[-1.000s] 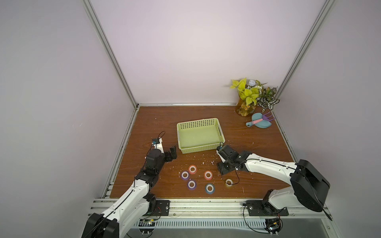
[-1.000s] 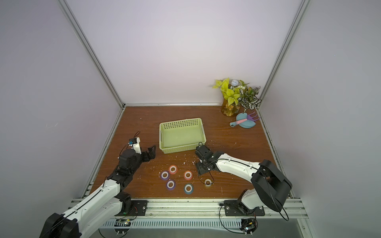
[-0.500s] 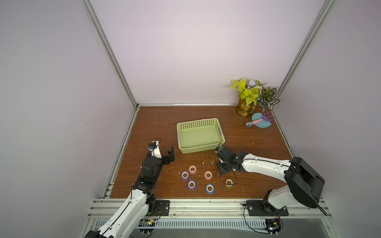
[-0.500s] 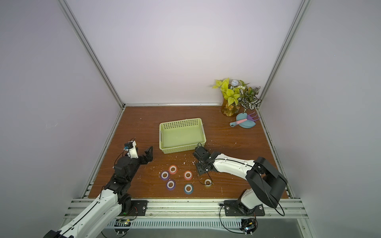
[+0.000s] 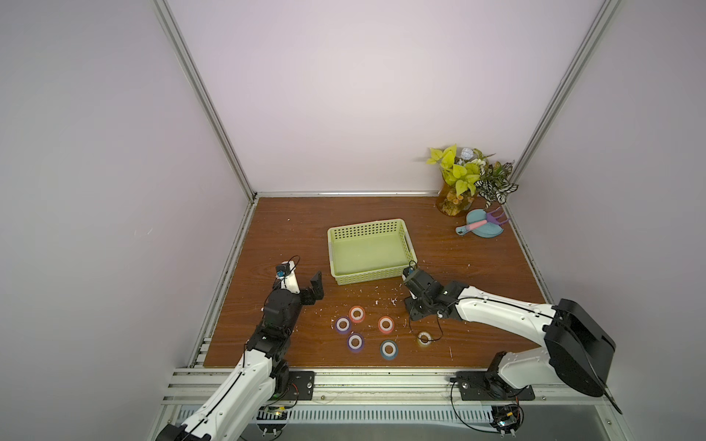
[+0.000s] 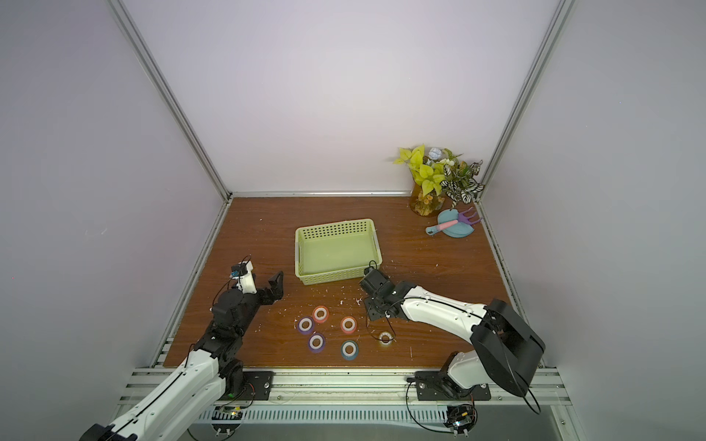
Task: Put the transparent tape into the storage box
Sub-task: Pick up the tape from the center of the board, then place the tape in the storage box.
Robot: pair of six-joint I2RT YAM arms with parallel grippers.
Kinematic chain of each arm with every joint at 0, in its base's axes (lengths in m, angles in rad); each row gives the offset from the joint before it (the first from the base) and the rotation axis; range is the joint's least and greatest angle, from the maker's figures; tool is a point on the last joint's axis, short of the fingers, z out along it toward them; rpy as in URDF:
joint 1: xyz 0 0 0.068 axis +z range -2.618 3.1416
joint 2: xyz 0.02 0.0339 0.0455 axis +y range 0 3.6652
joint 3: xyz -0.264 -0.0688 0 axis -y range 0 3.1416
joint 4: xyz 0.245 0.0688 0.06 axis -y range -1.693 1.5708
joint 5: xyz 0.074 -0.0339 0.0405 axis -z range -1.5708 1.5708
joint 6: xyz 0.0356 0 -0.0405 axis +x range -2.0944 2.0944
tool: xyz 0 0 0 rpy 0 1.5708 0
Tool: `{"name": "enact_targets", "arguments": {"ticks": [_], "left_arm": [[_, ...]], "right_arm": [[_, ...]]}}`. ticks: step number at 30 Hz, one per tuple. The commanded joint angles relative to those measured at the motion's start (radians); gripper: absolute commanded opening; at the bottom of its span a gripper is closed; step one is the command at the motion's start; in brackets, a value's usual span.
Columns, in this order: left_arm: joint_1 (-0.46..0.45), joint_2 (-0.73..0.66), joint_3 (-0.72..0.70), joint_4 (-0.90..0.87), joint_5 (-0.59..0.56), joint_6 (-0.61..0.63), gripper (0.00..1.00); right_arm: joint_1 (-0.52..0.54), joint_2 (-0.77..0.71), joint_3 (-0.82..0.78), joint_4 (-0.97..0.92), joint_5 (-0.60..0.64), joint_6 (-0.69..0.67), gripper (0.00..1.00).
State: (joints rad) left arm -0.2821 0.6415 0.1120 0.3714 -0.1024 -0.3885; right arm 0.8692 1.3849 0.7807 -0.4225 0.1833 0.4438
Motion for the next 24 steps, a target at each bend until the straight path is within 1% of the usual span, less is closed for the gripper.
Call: {"name": "enact_targets", "arguments": {"ticks": [1, 5, 9, 13, 18, 24], "left_arm": [[0.009, 0.000, 0.000, 0.023, -0.014, 0.009, 0.99], [0.009, 0.001, 0.000, 0.024, -0.013, 0.010, 0.99], [0.008, 0.000, -0.001, 0.024, -0.013, 0.010, 0.99], [0.009, -0.003, 0.000, 0.024, -0.013, 0.010, 0.99], [0.009, -0.013, -0.003, 0.019, -0.016, 0.010, 0.99], [0.009, -0.028, -0.006, 0.015, -0.024, 0.008, 0.99]], "right_arm": [[0.002, -0.065, 0.079, -0.040, 0.063, -0.003, 0.46], [-0.023, -0.086, 0.149, -0.046, 0.078, -0.038, 0.46], [-0.073, -0.042, 0.259, -0.064, 0.081, -0.092, 0.46], [-0.125, 0.041, 0.374, -0.070, 0.068, -0.143, 0.46], [-0.185, 0.184, 0.515, -0.089, 0.036, -0.185, 0.46], [-0.212, 0.328, 0.659, -0.158, 0.031, -0.221, 0.45]]}}
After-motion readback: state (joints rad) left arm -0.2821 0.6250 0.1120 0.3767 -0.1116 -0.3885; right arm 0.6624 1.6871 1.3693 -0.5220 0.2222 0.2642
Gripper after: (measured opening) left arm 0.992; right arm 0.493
